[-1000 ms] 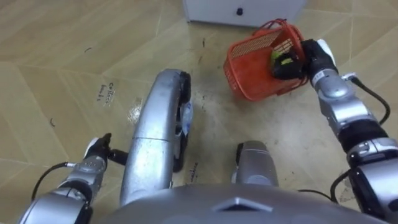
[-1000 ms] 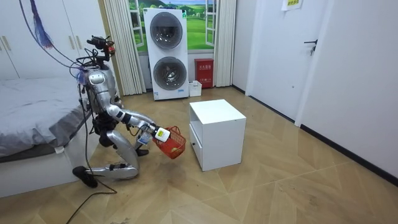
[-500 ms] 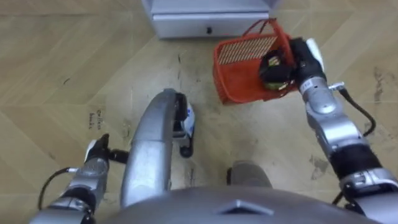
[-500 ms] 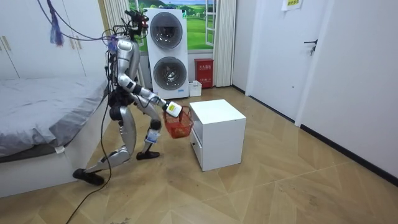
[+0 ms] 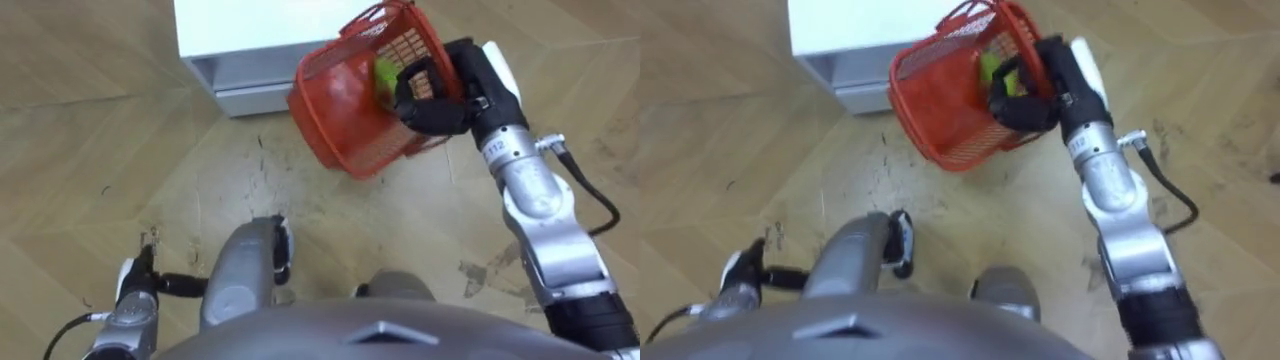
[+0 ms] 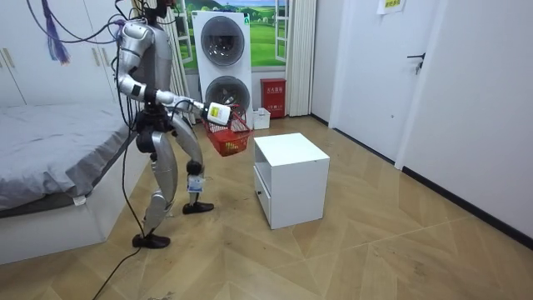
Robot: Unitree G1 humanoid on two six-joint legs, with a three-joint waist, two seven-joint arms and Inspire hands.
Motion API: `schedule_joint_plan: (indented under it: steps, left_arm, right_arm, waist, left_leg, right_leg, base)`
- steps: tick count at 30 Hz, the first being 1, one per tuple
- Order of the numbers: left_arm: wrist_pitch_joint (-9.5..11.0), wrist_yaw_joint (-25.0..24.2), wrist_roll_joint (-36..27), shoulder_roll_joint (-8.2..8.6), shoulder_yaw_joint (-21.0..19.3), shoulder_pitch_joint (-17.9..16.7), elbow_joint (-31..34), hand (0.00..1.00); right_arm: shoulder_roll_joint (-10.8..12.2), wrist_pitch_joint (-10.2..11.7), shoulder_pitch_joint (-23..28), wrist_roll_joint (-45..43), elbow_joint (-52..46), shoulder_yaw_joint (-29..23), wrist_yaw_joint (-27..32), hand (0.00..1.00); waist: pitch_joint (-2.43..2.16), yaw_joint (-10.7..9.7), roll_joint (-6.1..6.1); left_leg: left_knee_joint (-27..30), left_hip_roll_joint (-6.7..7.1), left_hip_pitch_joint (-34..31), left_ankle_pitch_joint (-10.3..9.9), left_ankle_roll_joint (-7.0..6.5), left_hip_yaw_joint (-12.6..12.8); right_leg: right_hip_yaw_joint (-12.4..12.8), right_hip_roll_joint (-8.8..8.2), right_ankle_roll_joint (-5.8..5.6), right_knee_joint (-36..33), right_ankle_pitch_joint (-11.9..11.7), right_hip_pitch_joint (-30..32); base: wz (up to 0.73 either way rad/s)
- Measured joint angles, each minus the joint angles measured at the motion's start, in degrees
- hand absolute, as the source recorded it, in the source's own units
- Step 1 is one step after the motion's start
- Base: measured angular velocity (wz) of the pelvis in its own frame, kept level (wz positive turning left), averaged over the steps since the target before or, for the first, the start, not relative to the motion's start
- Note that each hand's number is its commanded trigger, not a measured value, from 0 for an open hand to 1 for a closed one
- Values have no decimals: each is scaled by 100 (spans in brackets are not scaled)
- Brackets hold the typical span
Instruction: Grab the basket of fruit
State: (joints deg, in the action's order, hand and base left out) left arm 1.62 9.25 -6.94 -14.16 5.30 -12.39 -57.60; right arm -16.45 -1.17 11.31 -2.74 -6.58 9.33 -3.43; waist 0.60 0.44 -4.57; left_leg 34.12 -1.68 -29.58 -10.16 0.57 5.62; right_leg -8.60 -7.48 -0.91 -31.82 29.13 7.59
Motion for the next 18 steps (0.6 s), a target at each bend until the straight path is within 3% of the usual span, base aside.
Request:
schedule_joint_plan:
  steps: [3,7,13,15,18]
  left_arm:
    - [29,-87,35,4,-6,-93,6,0]
    - [35,-246,133,9,-55,-307,-21,0]
    - [-86,-458,284,3,-247,-377,-42,0]
    - [-127,-554,340,5,-285,-355,-39,0]
    - [-193,-628,424,11,-291,-350,-26,0]
  right_arm:
    - [-14,1,70,-5,-258,-103,-164,100]
    - [-150,13,99,-4,-445,-353,-298,100]
    - [-177,-8,100,8,-811,-516,-642,100]
    - [-173,-14,92,2,-811,-542,-682,100]
    - [-157,-14,90,5,-840,-587,-731,100]
  waist:
    - [9,21,31]
    - [-25,37,96]
    - [-30,62,20]
    - [-11,169,-52]
    - [-42,202,-103]
  left_leg:
    - [-77,-68,118,58,58,-22]
    - [-213,-97,359,110,114,-9]
    - [-308,-50,465,148,119,22]
    - [-266,-48,535,73,76,132]
    - [-196,50,602,-96,15,211]
  right_leg:
    - [-22,72,61,28,-34,-92]
    - [-18,102,106,103,-58,-289]
    - [-2,50,106,159,-58,-382]
    - [52,40,95,373,-62,-544]
    - [61,-65,10,455,-35,-713]
  base:
    - [-2]
    - [-6]
    - [0]
    - [-10]
    - [0]
